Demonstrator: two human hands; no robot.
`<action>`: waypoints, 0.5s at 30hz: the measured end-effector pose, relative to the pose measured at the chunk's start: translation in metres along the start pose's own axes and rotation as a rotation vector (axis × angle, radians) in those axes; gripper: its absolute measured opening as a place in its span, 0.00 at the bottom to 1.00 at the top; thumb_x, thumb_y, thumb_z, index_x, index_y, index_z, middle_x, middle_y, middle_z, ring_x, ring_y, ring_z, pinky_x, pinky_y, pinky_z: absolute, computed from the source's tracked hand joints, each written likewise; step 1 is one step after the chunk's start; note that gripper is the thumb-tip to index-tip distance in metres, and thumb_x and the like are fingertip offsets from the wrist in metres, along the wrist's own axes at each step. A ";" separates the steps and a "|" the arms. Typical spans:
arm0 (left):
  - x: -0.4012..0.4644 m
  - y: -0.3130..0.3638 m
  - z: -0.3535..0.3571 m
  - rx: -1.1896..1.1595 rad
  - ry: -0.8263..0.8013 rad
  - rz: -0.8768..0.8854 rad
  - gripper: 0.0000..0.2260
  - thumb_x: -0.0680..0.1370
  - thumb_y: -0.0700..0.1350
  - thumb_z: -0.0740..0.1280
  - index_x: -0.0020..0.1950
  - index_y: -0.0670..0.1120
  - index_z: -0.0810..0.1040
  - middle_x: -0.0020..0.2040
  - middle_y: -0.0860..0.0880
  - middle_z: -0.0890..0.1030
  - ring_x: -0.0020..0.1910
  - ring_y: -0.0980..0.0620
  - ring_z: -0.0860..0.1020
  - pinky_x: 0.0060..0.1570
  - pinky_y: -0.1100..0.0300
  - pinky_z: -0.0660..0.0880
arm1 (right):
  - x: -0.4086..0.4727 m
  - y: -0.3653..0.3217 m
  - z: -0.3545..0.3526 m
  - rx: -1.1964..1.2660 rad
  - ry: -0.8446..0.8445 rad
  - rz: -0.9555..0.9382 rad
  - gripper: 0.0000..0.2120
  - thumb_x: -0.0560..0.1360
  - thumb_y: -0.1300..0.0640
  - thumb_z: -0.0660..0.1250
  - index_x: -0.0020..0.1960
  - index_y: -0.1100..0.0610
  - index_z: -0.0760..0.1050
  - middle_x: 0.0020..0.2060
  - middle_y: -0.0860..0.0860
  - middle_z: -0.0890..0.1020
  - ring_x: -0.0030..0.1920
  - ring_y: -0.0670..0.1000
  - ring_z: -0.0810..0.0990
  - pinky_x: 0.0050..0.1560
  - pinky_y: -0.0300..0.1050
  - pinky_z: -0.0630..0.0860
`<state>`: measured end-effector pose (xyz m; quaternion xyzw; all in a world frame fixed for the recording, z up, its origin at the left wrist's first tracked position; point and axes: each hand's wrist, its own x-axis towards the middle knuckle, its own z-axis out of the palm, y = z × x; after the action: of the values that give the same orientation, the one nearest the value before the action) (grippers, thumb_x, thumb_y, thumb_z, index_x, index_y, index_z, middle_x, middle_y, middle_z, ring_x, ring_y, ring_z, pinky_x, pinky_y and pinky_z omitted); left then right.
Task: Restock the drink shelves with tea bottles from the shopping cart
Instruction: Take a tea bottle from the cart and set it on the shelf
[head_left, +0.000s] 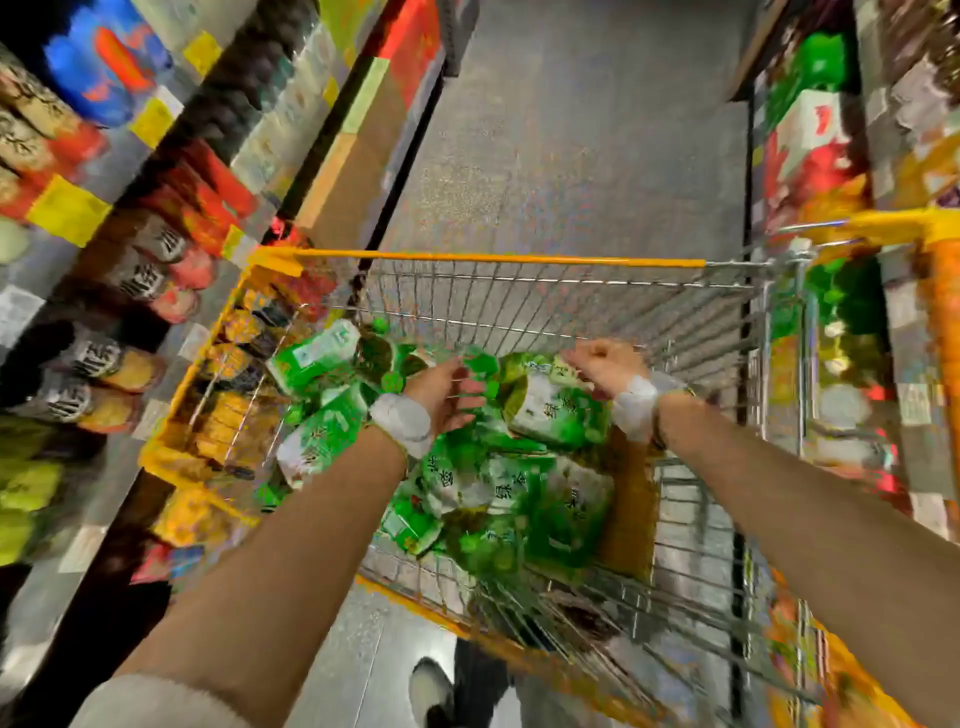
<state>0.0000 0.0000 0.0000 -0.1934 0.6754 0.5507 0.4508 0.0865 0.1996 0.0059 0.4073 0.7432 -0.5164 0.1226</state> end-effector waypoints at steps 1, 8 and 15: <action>0.009 -0.006 0.010 0.035 0.002 -0.016 0.13 0.82 0.50 0.56 0.39 0.49 0.69 0.34 0.52 0.76 0.24 0.56 0.76 0.22 0.69 0.70 | 0.011 0.007 0.000 -0.112 -0.038 0.016 0.20 0.77 0.54 0.66 0.62 0.67 0.74 0.59 0.64 0.78 0.61 0.63 0.76 0.46 0.44 0.72; 0.075 -0.054 0.041 0.197 0.021 -0.093 0.13 0.81 0.49 0.61 0.58 0.41 0.76 0.50 0.43 0.78 0.40 0.51 0.76 0.36 0.62 0.76 | 0.066 0.066 0.031 -0.583 -0.240 -0.070 0.35 0.75 0.55 0.69 0.74 0.65 0.57 0.72 0.61 0.64 0.71 0.59 0.64 0.69 0.46 0.61; 0.111 -0.083 0.063 0.186 0.081 -0.085 0.28 0.66 0.56 0.76 0.59 0.42 0.76 0.59 0.41 0.79 0.58 0.41 0.78 0.57 0.45 0.78 | 0.091 0.103 0.058 -0.846 -0.266 -0.145 0.56 0.63 0.41 0.76 0.76 0.51 0.43 0.74 0.57 0.55 0.73 0.64 0.57 0.71 0.62 0.61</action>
<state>0.0305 0.0576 -0.1373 -0.2012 0.7326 0.4577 0.4619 0.0897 0.2069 -0.1426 0.1982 0.8933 -0.2225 0.3364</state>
